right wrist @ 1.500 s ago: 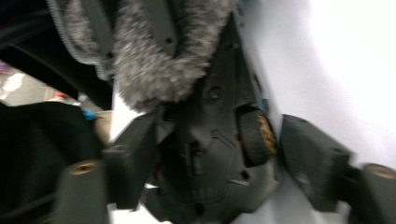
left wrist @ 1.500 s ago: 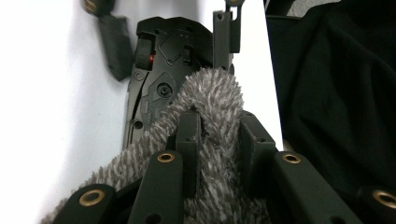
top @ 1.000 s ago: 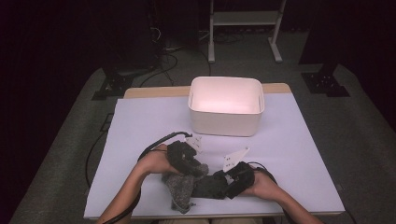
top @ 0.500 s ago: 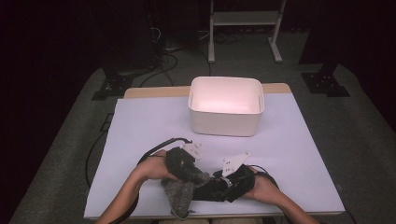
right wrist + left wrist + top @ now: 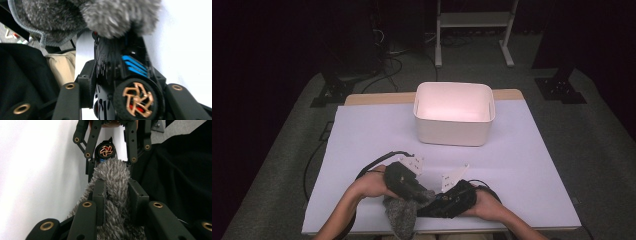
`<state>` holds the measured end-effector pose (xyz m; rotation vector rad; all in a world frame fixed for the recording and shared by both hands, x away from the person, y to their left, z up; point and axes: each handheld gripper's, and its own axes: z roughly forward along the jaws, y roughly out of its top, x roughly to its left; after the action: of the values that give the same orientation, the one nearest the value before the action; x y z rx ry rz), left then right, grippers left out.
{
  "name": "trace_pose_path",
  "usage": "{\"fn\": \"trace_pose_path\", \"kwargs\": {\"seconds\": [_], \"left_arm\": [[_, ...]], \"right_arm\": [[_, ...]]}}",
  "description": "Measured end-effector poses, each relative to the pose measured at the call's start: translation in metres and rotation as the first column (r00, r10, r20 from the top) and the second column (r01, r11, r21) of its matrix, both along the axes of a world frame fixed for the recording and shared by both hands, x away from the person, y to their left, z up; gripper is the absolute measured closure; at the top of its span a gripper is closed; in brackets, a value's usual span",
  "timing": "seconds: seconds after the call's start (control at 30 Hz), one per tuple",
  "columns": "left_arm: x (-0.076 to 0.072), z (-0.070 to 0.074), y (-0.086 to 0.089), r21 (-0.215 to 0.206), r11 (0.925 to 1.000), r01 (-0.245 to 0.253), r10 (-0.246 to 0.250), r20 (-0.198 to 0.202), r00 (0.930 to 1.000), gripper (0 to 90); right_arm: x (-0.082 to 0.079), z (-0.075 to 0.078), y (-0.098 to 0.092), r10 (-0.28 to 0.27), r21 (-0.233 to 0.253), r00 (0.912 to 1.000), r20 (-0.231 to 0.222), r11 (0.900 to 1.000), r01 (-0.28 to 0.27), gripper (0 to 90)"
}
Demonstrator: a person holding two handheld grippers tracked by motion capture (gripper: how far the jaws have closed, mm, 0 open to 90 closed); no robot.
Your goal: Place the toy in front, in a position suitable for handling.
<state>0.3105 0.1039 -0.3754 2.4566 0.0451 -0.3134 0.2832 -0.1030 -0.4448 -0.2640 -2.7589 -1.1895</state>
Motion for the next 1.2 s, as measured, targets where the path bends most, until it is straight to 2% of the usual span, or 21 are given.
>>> {"fn": "trace_pose_path", "kwargs": {"seconds": [0.07, 0.2, 0.23, 0.3, 0.37, 0.43, 0.53, 0.6, 0.63, 0.77, 0.9, 1.03, 1.2], "left_arm": [[-0.001, 0.001, 0.002, -0.010, 0.9999, 0.000, 0.000, -0.008, 1.0000, 71.1], [-0.002, 0.005, 0.004, -0.005, 1.0000, 0.002, -0.002, 0.009, 1.0000, 71.5], [-0.001, 0.006, 0.004, -0.004, 1.0000, -0.001, 0.001, 0.014, 0.9999, 71.5], [0.000, 0.009, 0.006, -0.006, 0.9999, -0.011, 0.011, 0.025, 0.9996, 71.5], [0.003, 0.013, 0.008, -0.007, 0.9998, -0.020, 0.020, 0.044, 0.9988, 71.5], [0.005, 0.017, 0.009, -0.005, 0.9995, -0.032, 0.032, 0.061, 0.9976, 71.5], [0.012, 0.022, 0.008, 0.007, 0.9989, -0.047, 0.046, 0.085, 0.9953, 71.8], [0.016, 0.022, 0.008, 0.010, 0.9980, -0.062, 0.061, 0.085, 0.9945, 71.8], [0.018, 0.021, 0.008, 0.021, 0.9973, -0.071, 0.068, 0.089, 0.9937, 71.8], [0.022, 0.013, 0.006, 0.034, 0.9961, -0.082, 0.078, 0.083, 0.9934, 71.7], [0.022, 0.009, 0.001, 0.062, 0.9960, -0.064, 0.058, 0.091, 0.9942, 71.5], [0.023, 0.014, 0.000, 0.056, 0.9953, -0.078, 0.071, 0.126, 0.9895, 72.1], [0.024, 0.019, -0.004, 0.067, 0.9938, -0.089, 0.079, 0.134, 0.9878, 72.5]], "right_arm": [[-0.001, 0.001, -0.001, -0.005, 0.008, 1.0000, -0.002, 1.000, 0.005, 54.4], [-0.005, 0.003, 0.000, -0.015, 0.011, 0.9985, 0.054, 1.000, 0.014, 55.4], [-0.006, 0.003, 0.000, -0.030, 0.008, 0.9952, 0.093, 1.000, 0.029, 55.5], [-0.005, 0.004, 0.000, -0.040, 0.001, 0.9931, 0.110, 0.999, 0.040, 55.5], [-0.006, 0.005, 0.000, -0.061, -0.020, 0.9804, 0.188, 0.998, 0.066, 55.8], [-0.003, 0.007, -0.002, -0.079, -0.018, 0.9720, 0.222, 0.996, 0.085, 56.5], [0.009, 0.013, -0.009, -0.103, 0.021, 0.9686, 0.226, 0.995, 0.101, 60.4], [0.014, 0.017, -0.012, -0.131, 0.034, 0.9608, 0.245, 0.991, 0.126, 61.7], [0.017, 0.017, -0.012, -0.138, 0.041, 0.9599, 0.244, 0.990, 0.132, 61.7], [0.020, 0.015, -0.016, -0.137, 0.060, 0.9686, 0.208, 0.990, 0.127, 61.9], [0.021, 0.012, -0.020, -0.125, 0.050, 0.9762, 0.177, 0.992, 0.118, 59.5], [0.021, 0.007, -0.025, -0.119, 0.025, 0.9808, 0.155, 0.993, 0.116, 55.2], [0.021, 0.001, -0.034, -0.145, 0.019, 0.9801, 0.135, 0.989, 0.144, 53.9]]}}
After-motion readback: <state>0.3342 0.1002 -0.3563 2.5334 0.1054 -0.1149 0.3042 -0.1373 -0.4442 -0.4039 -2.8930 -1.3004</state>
